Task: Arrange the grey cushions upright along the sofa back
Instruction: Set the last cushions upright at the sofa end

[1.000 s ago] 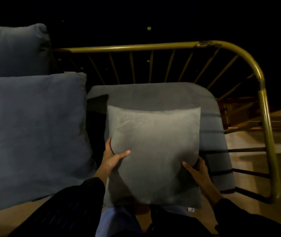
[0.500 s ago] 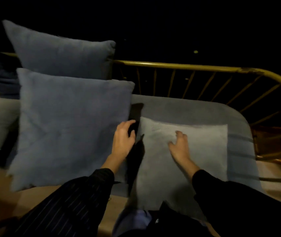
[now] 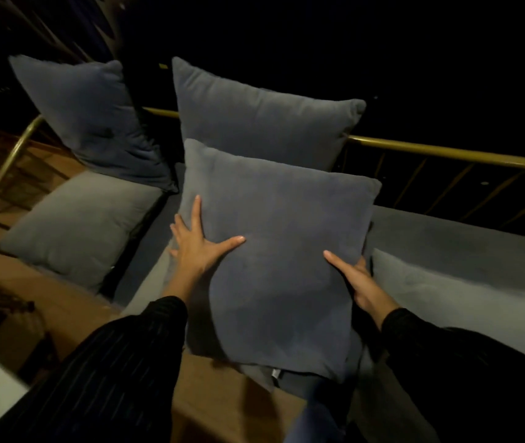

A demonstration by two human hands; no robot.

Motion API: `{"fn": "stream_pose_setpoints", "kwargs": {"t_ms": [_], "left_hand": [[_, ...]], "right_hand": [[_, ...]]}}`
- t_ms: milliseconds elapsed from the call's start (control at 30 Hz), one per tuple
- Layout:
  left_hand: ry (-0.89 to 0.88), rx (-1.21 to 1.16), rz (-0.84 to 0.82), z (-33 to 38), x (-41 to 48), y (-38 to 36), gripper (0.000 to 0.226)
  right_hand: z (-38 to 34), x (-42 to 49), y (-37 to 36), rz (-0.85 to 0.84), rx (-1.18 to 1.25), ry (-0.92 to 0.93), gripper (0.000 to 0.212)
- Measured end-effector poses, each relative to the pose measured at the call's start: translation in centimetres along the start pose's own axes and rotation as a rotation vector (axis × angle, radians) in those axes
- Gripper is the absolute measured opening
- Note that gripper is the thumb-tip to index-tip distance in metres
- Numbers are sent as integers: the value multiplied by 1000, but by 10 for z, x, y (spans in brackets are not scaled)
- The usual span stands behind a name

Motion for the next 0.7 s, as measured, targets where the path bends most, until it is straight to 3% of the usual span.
{"fn": "stream_pose_setpoints", "kwargs": {"t_ms": [133,233,300,367,500,700], "left_hand": [[51,-141,-28,-8,16,5,128],[202,-346,45,-18,13,12,144],[227,-377,45,-14,4,13,139],[210,-393,72,-5,-5,16,126],[144,-508,168,24,-19,24,141],[-87,-699,134,133,-27,8,121]], "right_hand": [[-3,1,-1,17,5,2,122],[-10,-11,-3,28,-6,44,126],[-16,-24,-6,12,28,86,125],[-27,-42,-6,-5,57,145,119],[-56,-73,20,14,153,220,86],[-126,-119,110,163,255,345,77]]}}
Point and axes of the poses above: each hand's wrist, its own x-axis towards the middle knuckle, its own y-axis out of the back of the hand, z = x × y, the point moved 5 cm from there along x, towards the middle knuckle, and after that the axes turned 4 degrees about -x, right-handed, at the moved point
